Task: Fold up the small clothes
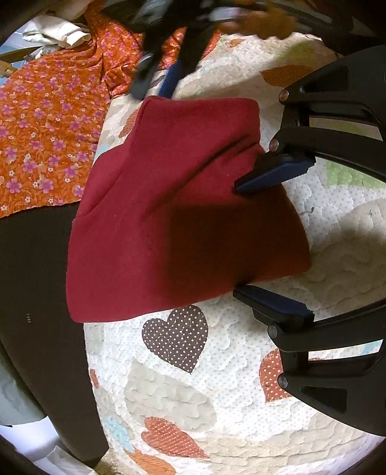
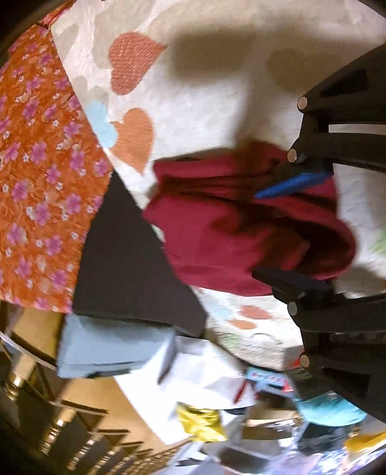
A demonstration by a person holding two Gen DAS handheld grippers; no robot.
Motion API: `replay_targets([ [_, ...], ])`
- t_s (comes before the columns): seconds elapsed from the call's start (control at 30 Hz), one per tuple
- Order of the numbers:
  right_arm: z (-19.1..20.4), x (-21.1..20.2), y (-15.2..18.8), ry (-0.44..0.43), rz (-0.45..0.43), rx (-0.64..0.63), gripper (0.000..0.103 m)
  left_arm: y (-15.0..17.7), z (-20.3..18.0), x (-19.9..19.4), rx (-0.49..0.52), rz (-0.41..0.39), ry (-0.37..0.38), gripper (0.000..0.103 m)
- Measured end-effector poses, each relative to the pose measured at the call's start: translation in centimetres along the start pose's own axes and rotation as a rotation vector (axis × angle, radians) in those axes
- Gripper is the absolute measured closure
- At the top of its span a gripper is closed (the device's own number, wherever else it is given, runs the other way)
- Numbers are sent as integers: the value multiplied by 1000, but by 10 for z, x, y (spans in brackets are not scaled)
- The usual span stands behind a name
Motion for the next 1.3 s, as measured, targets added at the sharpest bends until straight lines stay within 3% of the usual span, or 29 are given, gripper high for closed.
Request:
replay_targets([
  [0.1,-2,24,-18,47,30,4,56,0,1,-1,0,2,1,38],
  [0.17,-4,44,-26,130,89,8,56,0,2,0,-3,5,4,38],
  [0.23,-6,56,-29,129,101,0,58,0,2,1,-4,7,5,38],
  [0.3,0,59,-34,157,82,-70,81,-1,2,0,-5,6,6,38],
  [0.43,20,59,-45,230,77,-254,88,0,1,-1,-7,13,21,38],
  [0.5,27,62,-50,299,70,-347,97,1,-2,0,9,16,20,38],
  [0.53,27,62,-54,323,61,-378,97,3,-4,2,23,24,19,38],
  [0.63,21,65,-62,287,69,-362,97,7,-8,6,53,25,2,38],
  [0.8,14,93,-63,469,108,-522,98,8,-8,10,60,30,4,37],
  [0.83,8,94,-61,476,117,-499,98,9,-8,10,64,33,2,37],
  [0.97,-7,58,-64,307,44,-310,94,6,-6,10,48,44,6,37],
  [1.07,13,24,-60,213,7,-230,53,4,-5,9,35,53,10,37],
  [1.1,23,15,-55,166,-1,-227,51,4,-5,8,36,53,10,37],
  [1.17,44,10,-45,128,28,-277,51,5,-6,4,48,50,7,37],
  [1.23,58,21,-37,173,99,-359,52,5,-6,-3,61,42,3,37],
  [1.3,61,36,-28,244,155,-420,87,4,-6,-9,67,31,3,37],
])
Point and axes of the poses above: each gripper's, at about its wrist camera, not at the fingertips, and x roughly the way its jaws point, z to its left, y to its underside, the point moved 1 cm from there along x, roughly the way its jaws point, and after that the axes turned 13 degrees about -x, right-handed, at the moved point
